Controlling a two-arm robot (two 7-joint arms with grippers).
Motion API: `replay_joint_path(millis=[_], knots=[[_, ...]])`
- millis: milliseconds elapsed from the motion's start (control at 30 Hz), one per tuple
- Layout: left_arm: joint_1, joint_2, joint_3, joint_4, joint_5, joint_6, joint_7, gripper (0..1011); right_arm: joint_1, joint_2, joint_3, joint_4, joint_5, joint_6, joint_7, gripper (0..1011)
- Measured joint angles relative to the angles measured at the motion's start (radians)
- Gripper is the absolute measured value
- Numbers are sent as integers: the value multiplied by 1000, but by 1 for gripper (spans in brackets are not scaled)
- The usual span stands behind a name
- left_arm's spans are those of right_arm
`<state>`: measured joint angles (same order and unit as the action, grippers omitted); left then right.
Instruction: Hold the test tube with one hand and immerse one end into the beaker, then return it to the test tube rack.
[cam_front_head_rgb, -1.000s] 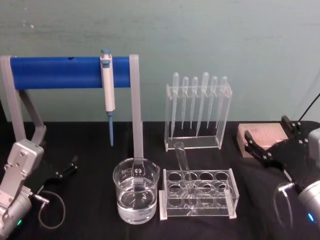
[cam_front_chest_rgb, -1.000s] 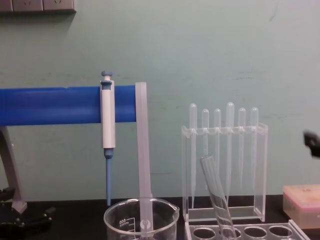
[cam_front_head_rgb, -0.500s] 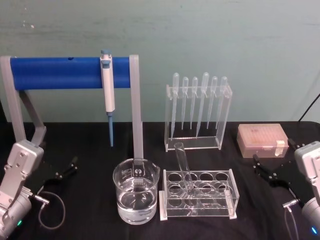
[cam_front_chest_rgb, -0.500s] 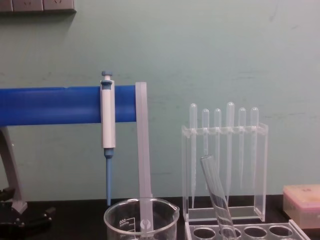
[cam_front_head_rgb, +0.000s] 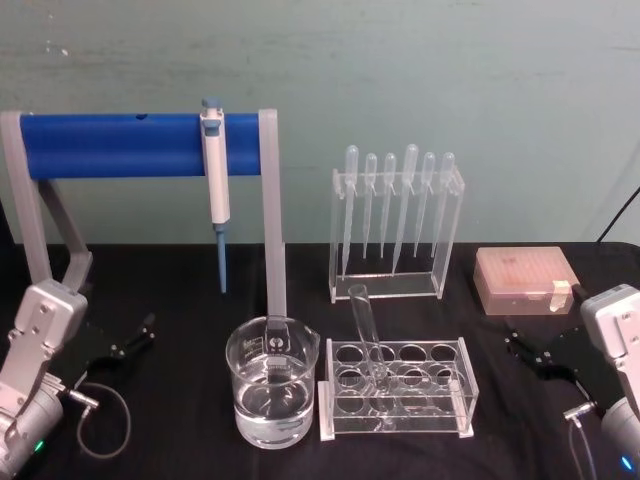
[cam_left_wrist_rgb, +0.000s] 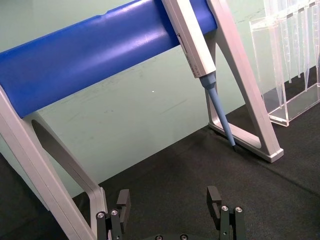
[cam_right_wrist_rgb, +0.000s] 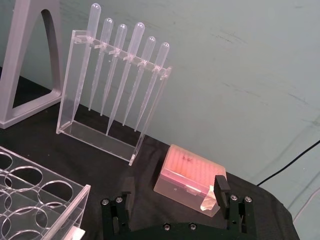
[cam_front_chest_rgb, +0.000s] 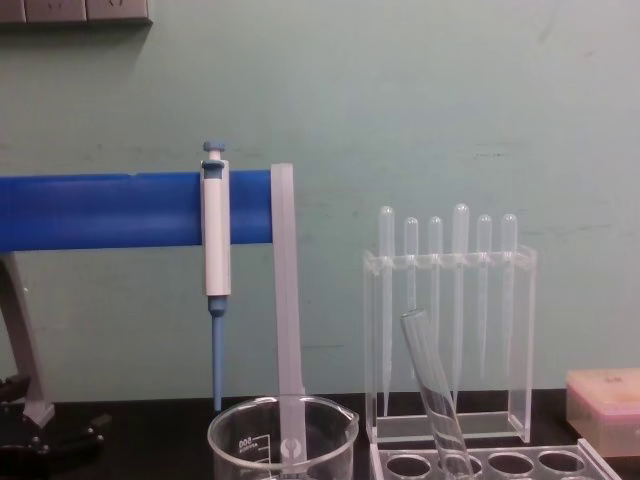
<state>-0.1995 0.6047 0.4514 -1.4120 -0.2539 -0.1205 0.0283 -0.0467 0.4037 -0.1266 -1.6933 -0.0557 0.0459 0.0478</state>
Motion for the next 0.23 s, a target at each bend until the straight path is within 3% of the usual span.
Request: replay_joint_path(millis=[233], knots=[[0, 0, 0, 0, 0, 0, 0, 1000, 0, 0, -1, 1, 0, -4, -2, 1003]])
